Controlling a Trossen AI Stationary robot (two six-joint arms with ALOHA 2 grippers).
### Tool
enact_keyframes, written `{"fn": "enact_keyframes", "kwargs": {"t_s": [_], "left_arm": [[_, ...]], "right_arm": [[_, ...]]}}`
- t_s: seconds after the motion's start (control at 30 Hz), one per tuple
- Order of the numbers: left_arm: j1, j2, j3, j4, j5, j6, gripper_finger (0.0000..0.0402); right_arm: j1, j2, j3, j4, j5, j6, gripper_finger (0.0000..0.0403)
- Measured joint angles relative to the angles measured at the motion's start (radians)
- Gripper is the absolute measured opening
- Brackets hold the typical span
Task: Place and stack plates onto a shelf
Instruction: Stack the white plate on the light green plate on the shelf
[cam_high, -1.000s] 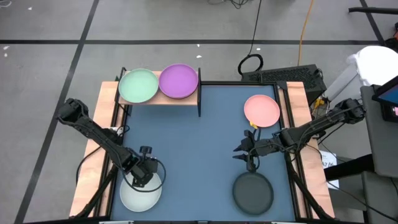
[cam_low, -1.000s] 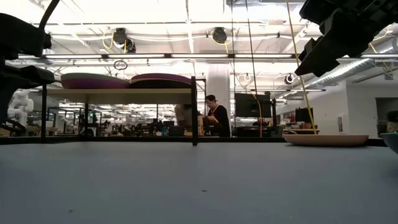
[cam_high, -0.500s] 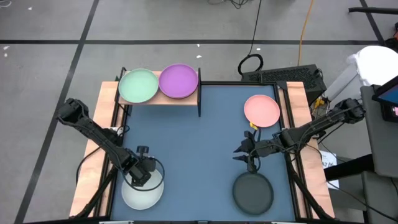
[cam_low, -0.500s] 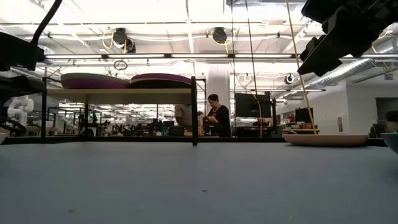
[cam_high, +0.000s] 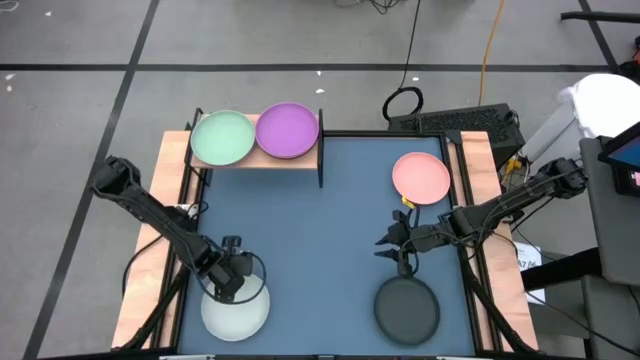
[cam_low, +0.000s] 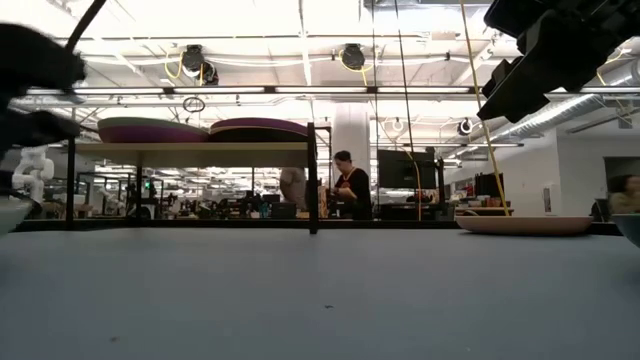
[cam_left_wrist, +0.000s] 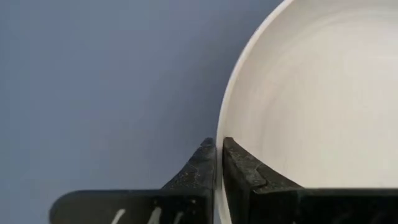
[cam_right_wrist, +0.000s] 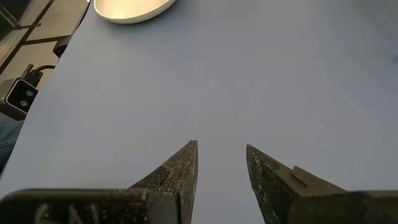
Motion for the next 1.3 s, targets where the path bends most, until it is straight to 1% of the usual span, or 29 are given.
{"fn": "enact_keyframes", "kwargs": {"t_s": [0.2, 0.53, 0.67, 0.8, 0.9, 1.0, 1.1, 1.2, 1.3], "left_arm": [[0.052, -0.058, 0.075, -0.067, -0.072, 0.011, 0.0010], [0.153, -0.138, 0.216, -0.193, -0.212, 0.129, 0.0010], [0.213, -0.184, 0.254, -0.204, -0.273, 0.157, 0.0010], [0.279, -0.243, 0.268, -0.203, -0.361, 0.164, 0.0010], [0.330, -0.283, 0.269, -0.193, -0.408, 0.172, 0.0010], [0.373, -0.318, 0.269, -0.189, -0.452, 0.187, 0.0010], [0.412, -0.351, 0.269, -0.148, -0.514, 0.216, 0.0010], [0.458, -0.390, 0.269, -0.091, -0.545, 0.246, 0.0010], [0.507, -0.434, 0.269, -0.069, -0.590, 0.226, 0.0010]], "right_arm": [[0.000, 0.000, 0.000, 0.009, 0.001, 0.000, 0.0118], [0.000, 0.000, 0.000, 0.008, 0.001, 0.000, 0.0118], [0.000, 0.000, 0.000, 0.007, 0.002, -0.024, 0.0118], [0.000, 0.000, 0.000, 0.004, 0.002, -0.053, 0.0118], [-0.003, 0.000, 0.000, 0.005, 0.002, -0.100, 0.0118], [-0.011, 0.000, 0.000, 0.007, 0.002, -0.181, 0.0118], [-0.020, -0.008, 0.000, 0.007, 0.001, -0.270, 0.0118], [-0.033, -0.024, 0.000, 0.007, 0.002, -0.334, 0.0118], [-0.047, -0.046, 0.000, 0.007, 0.002, -0.384, 0.0118]]}}
